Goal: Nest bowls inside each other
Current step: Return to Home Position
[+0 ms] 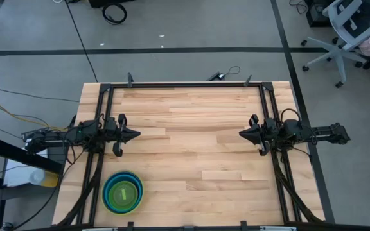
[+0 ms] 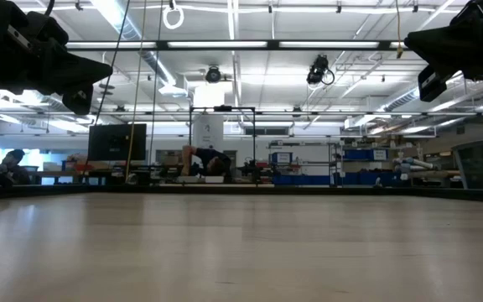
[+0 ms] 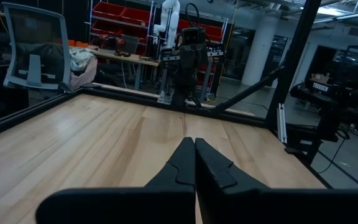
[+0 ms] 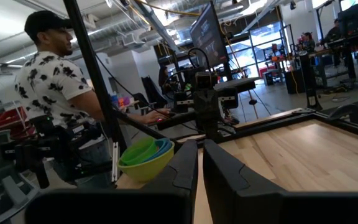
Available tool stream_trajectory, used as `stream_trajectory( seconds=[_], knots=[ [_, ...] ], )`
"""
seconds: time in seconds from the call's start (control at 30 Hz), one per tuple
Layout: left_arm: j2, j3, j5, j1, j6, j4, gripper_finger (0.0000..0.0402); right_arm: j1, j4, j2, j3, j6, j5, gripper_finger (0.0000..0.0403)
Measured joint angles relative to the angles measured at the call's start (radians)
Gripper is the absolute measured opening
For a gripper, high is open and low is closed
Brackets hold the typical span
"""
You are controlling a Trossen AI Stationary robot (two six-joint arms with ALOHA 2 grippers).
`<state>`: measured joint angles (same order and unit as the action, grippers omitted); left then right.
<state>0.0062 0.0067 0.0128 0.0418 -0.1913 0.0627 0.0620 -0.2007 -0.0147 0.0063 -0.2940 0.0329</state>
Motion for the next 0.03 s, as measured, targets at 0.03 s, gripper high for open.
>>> stream_trajectory(
  seconds=[0.03],
  knots=[
    [0.0,0.0,0.0,0.0,0.0,0.0,0.0,0.0,0.0,0.0,0.0,0.0,0.0,0.0034]
  ],
)
